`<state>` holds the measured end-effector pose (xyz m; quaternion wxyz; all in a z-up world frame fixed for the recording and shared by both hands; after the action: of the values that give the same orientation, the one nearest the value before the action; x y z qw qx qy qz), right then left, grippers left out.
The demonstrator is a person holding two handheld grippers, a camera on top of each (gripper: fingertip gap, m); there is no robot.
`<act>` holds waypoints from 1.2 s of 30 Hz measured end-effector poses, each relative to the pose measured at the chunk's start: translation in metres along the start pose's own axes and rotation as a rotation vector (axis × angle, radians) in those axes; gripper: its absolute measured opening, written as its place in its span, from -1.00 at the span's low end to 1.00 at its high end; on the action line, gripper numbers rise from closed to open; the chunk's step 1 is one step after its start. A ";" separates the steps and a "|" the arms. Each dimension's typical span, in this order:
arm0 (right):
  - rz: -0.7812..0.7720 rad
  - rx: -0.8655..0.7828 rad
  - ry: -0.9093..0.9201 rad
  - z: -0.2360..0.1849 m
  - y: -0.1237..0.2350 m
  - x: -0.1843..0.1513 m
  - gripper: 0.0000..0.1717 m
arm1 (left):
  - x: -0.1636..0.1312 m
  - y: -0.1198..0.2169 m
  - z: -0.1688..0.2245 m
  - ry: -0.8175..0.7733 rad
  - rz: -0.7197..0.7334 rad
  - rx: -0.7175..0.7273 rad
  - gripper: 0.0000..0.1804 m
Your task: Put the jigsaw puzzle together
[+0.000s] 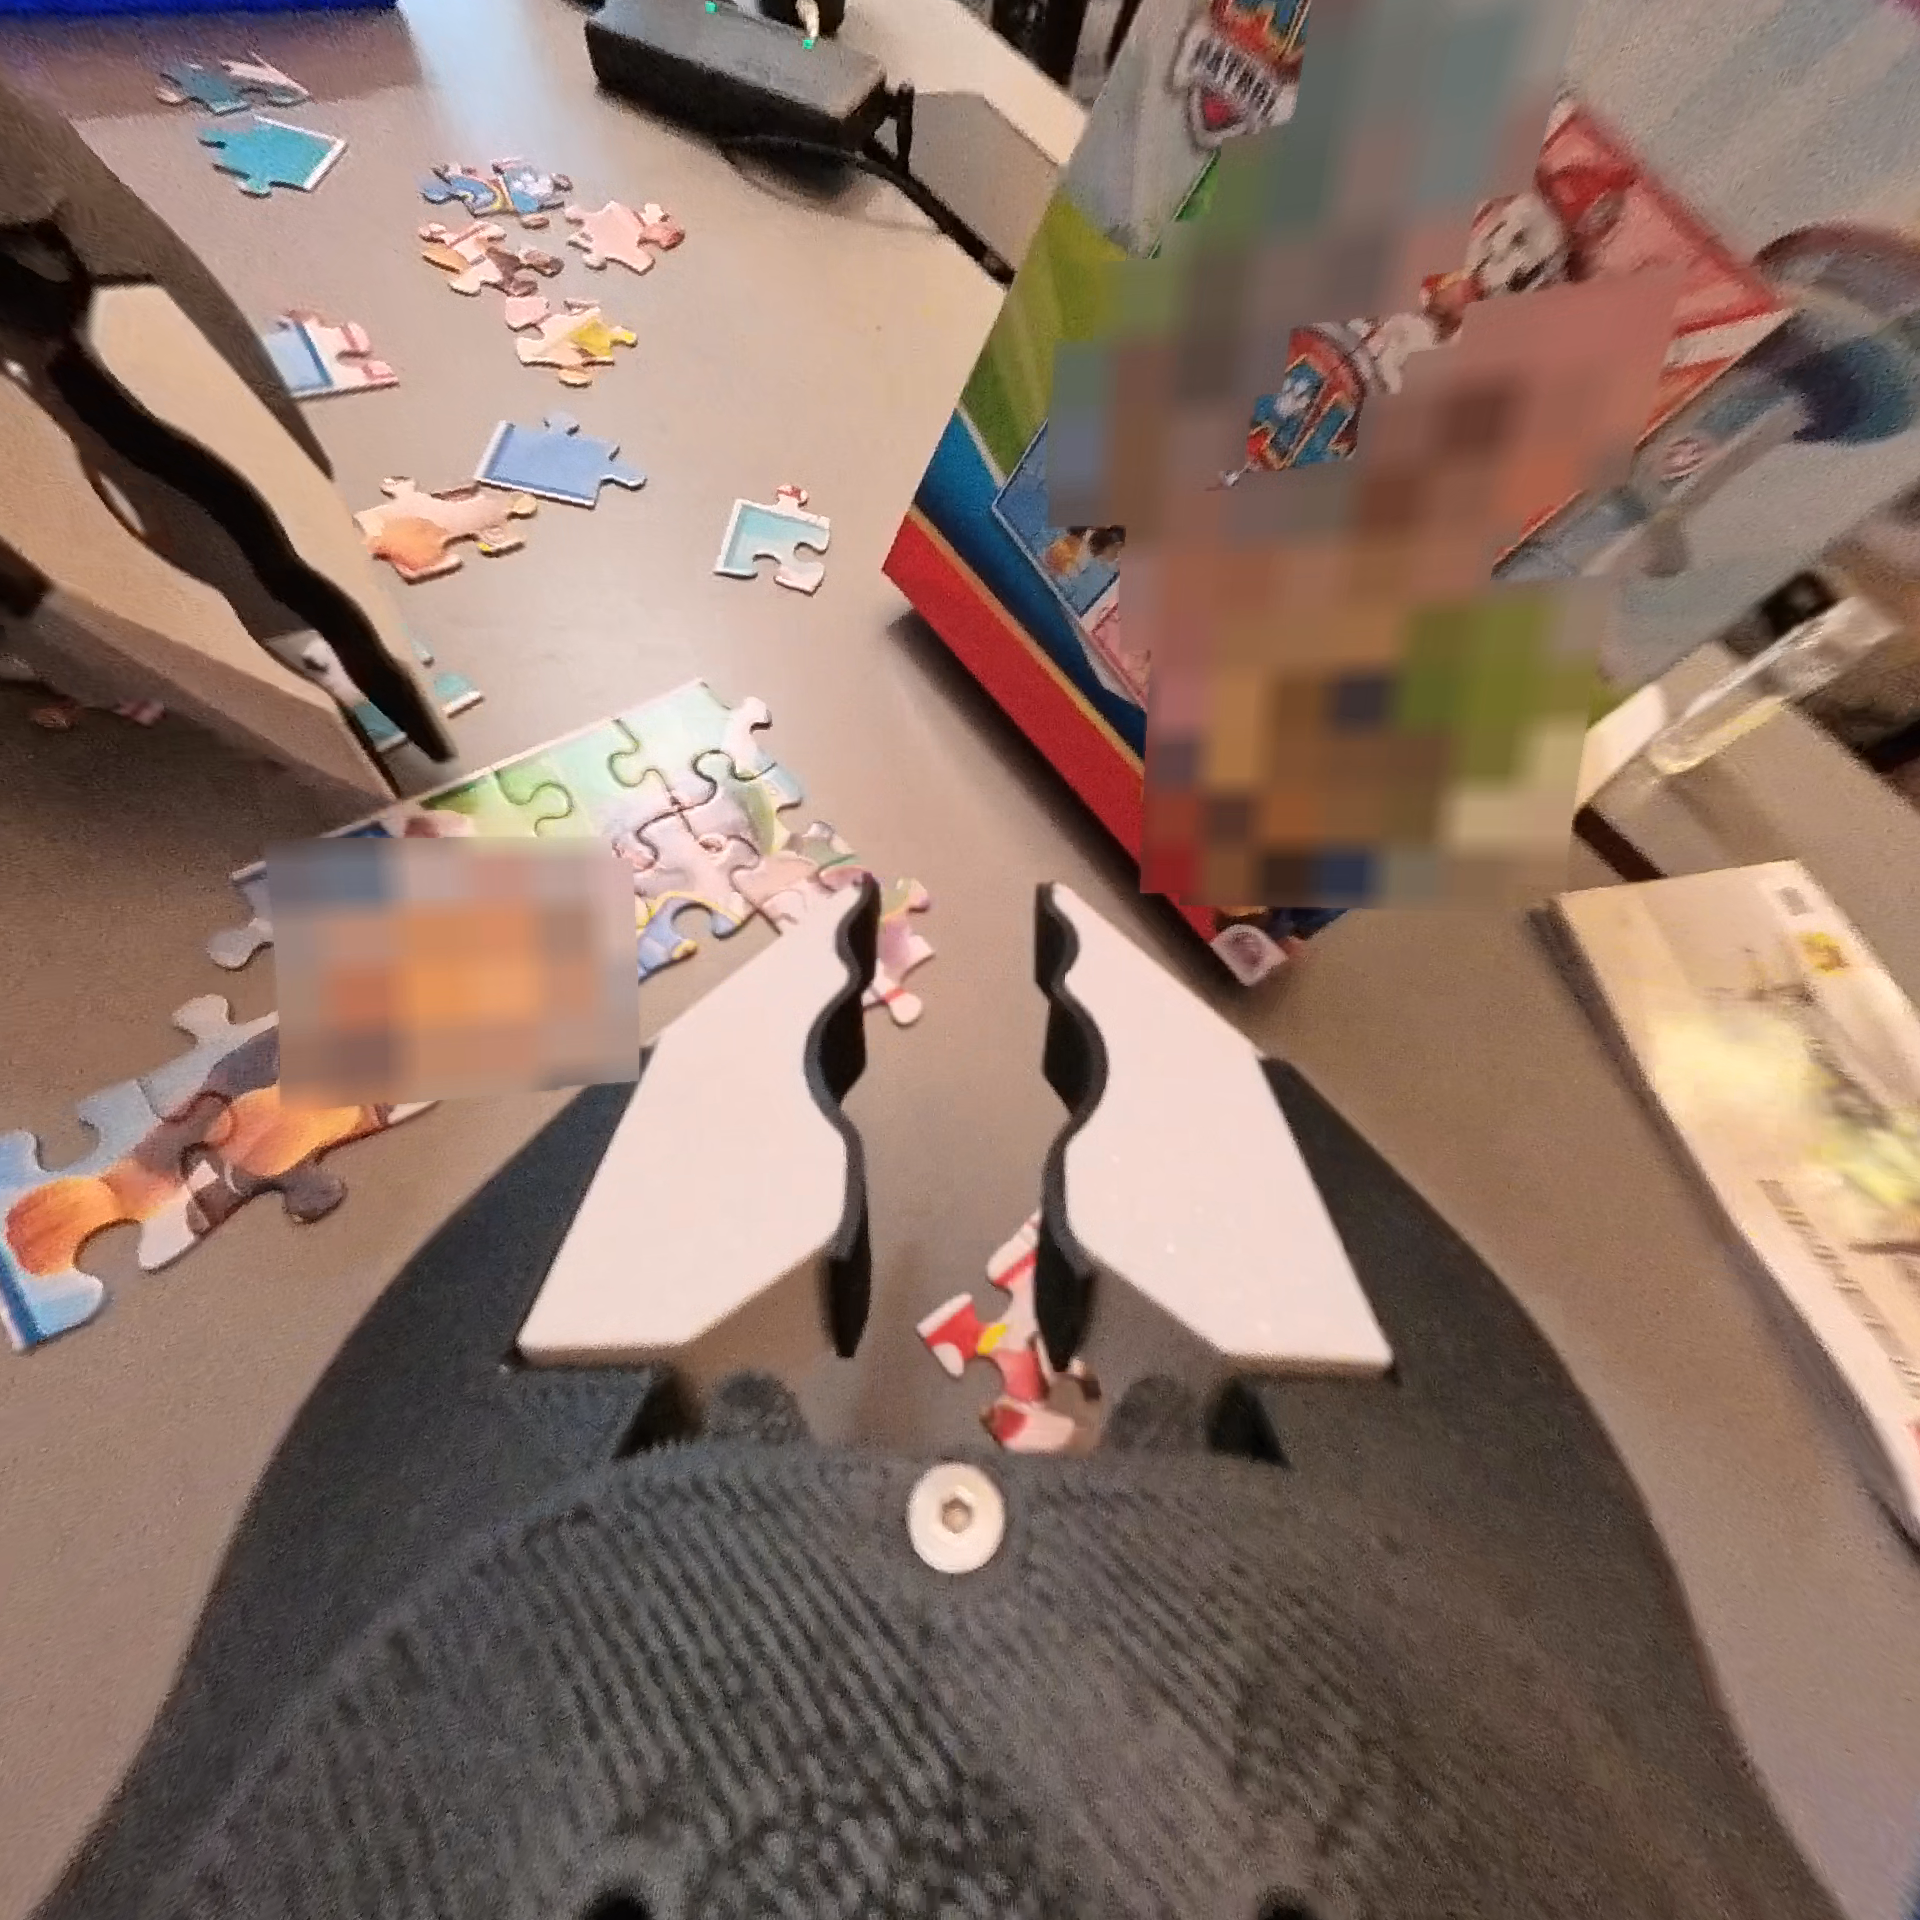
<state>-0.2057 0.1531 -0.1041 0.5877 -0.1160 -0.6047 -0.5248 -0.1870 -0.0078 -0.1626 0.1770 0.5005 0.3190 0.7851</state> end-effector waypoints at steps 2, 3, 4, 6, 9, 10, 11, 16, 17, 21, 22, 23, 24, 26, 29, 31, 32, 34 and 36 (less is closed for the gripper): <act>0.030 -0.061 0.064 0.005 0.011 0.002 -0.66 | 0.008 0.007 0.000 0.021 0.060 -0.023 -0.88; 0.040 -0.098 0.104 0.008 0.016 0.001 -0.66 | 0.011 0.011 -0.001 0.030 0.090 -0.027 -0.90; 0.046 -0.138 0.142 0.013 0.020 -0.001 -0.66 | 0.014 0.015 -0.004 0.040 0.115 -0.023 -0.92; 0.044 -0.180 0.175 0.020 0.027 -0.007 -0.69 | 0.017 0.020 -0.012 0.058 0.153 0.006 -0.95; 0.070 -0.151 0.139 0.021 0.036 -0.014 -0.68 | 0.020 0.028 -0.028 0.083 0.205 0.088 -0.98; 0.078 -0.149 0.127 0.023 0.039 -0.015 -0.68 | 0.021 0.032 -0.034 0.093 0.229 0.119 -0.99; 0.083 -0.156 0.118 0.026 0.042 -0.015 -0.68 | 0.023 0.037 -0.040 0.105 0.257 0.149 -0.99; 0.138 -0.197 0.085 0.035 0.059 -0.009 -0.70 | 0.029 0.065 -0.062 0.170 0.412 0.249 -1.00; 0.148 -0.199 0.067 0.036 0.061 -0.008 -0.72 | 0.030 0.070 -0.064 0.184 0.445 0.252 -1.00; 0.213 -0.143 -0.056 0.036 0.065 -0.005 -0.79 | 0.036 0.089 -0.065 0.226 0.567 0.214 -1.00; 0.238 -0.126 -0.091 0.036 0.066 -0.004 -0.80 | 0.037 0.092 -0.064 0.231 0.587 0.198 -1.00; 0.263 -0.112 -0.123 0.037 0.068 -0.003 -0.81 | 0.038 0.095 -0.064 0.234 0.604 0.185 -1.00; 0.285 -0.105 -0.153 0.039 0.069 -0.002 -0.81 | 0.039 0.097 -0.063 0.237 0.617 0.180 -1.00; 0.310 -0.107 -0.197 0.044 0.072 -0.004 -0.82 | 0.040 0.100 -0.065 0.228 0.627 0.208 -1.00; 0.307 -0.142 -0.233 0.053 0.072 -0.011 -0.82 | 0.039 0.103 -0.069 0.171 0.608 0.316 -1.00; 0.306 -0.143 -0.256 0.055 0.070 -0.014 -0.82 | 0.040 0.103 -0.067 0.142 0.599 0.341 -1.00; 0.308 -0.140 -0.265 0.055 0.069 -0.015 -0.81 | 0.041 0.102 -0.066 0.134 0.592 0.340 -1.00; 0.311 -0.133 -0.275 0.055 0.068 -0.016 -0.82 | 0.041 0.100 -0.064 0.122 0.581 0.335 -1.00; 0.311 -0.133 -0.274 0.055 0.067 -0.016 -0.81 | 0.040 0.099 -0.064 0.117 0.576 0.339 -1.00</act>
<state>-0.1824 0.2313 -0.0706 0.5647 -0.3167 -0.6179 -0.4461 -0.2578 -0.0772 -0.0870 -0.1564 0.5466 0.2999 0.7661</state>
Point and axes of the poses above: each gripper's, where its closed fingertips meet, y back along the fingers, x out of its top, z = x × y across the jaws, the point moved 3 cm from there along y, back along the fingers, and after that the axes turned 2 degrees about y, right-handed, at the moved point
